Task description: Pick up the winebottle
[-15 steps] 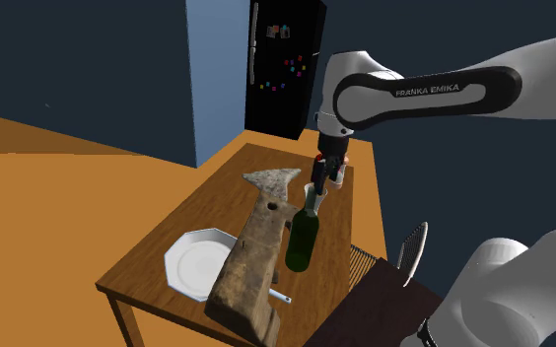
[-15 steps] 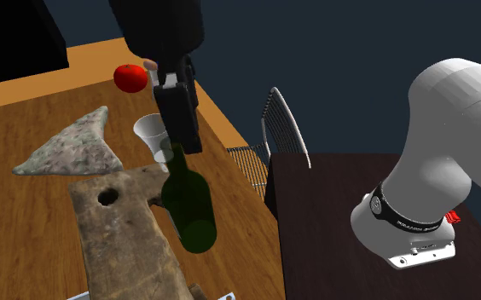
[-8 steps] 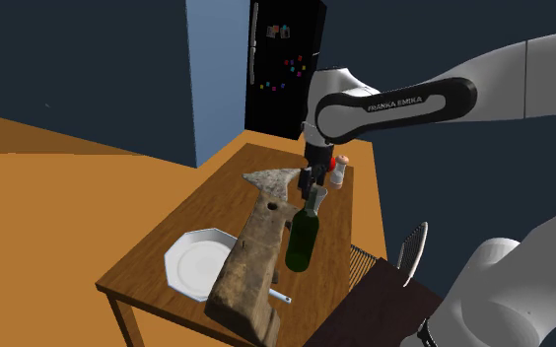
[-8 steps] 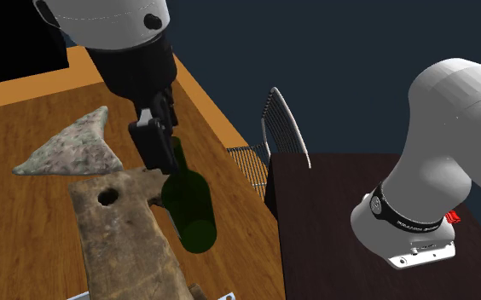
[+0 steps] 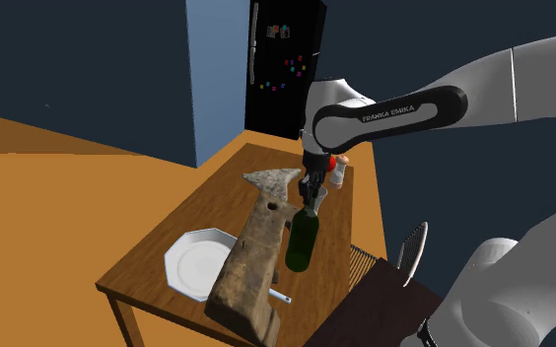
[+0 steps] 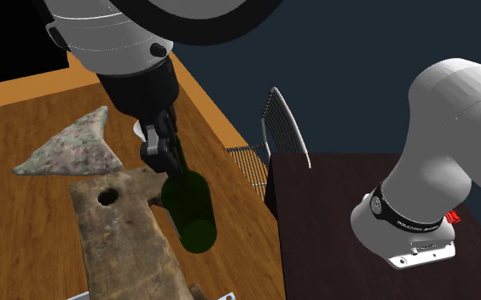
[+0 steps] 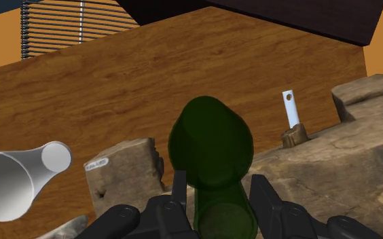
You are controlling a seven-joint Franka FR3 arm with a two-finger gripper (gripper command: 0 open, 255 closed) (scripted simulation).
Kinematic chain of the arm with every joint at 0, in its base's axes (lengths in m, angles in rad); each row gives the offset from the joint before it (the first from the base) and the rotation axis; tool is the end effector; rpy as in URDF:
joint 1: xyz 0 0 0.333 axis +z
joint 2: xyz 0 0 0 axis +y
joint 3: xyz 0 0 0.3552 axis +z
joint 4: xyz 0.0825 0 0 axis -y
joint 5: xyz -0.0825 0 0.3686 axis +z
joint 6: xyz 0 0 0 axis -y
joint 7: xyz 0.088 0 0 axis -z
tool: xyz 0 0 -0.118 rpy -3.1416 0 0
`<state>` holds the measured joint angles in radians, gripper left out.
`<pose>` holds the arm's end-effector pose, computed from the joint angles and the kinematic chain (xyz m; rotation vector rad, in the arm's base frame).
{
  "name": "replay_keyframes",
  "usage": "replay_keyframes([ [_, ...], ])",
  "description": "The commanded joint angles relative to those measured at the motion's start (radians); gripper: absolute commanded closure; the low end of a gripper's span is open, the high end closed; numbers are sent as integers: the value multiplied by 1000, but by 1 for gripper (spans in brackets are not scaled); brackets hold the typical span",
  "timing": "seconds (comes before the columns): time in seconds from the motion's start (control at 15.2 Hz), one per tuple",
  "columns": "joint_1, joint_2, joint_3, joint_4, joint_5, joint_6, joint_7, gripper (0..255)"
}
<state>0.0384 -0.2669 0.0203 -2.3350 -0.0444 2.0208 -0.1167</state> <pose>0.4310 0.0227 0.4721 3.0825 0.3012 -0.0754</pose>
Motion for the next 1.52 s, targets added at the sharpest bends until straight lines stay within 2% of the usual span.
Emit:
replay_keyframes([
  [0.0,0,1,0,-1,0,1,0,255],
  [0.4,0,-2,0,-3,0,0,0,255],
  [1.45,1,-48,0,160,4,-209,-10,255],
])
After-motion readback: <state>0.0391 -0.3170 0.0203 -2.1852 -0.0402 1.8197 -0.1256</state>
